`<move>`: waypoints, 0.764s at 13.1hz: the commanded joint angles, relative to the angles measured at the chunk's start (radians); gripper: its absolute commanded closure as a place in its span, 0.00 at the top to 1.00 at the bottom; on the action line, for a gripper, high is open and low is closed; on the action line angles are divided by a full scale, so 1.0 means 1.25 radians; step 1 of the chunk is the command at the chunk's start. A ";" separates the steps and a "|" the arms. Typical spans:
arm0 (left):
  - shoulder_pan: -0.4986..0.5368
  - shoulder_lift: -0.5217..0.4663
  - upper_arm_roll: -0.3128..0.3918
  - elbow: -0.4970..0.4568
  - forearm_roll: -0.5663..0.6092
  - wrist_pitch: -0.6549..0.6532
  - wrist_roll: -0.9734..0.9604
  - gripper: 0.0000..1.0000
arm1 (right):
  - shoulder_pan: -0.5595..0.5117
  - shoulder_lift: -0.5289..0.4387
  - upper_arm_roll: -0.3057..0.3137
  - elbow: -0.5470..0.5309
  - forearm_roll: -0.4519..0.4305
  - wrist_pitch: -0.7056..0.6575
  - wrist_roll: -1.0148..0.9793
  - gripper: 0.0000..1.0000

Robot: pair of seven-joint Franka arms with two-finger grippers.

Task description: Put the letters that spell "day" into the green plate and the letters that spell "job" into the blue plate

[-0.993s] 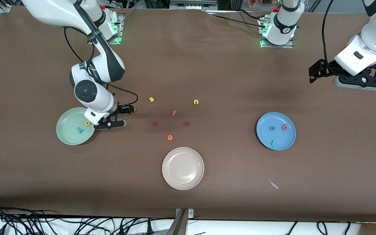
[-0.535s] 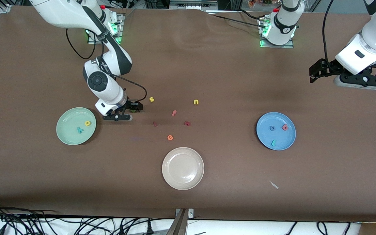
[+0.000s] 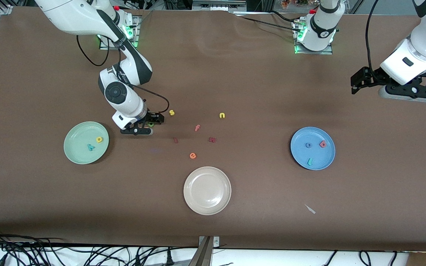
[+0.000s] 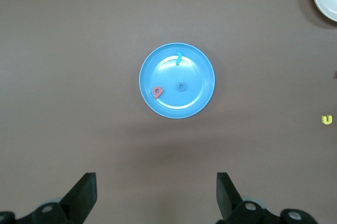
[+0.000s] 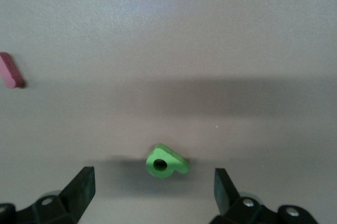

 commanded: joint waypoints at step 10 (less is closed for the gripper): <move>0.001 0.015 -0.003 0.029 0.003 -0.019 -0.001 1.00 | 0.004 0.016 0.000 0.006 -0.112 -0.013 -0.022 0.92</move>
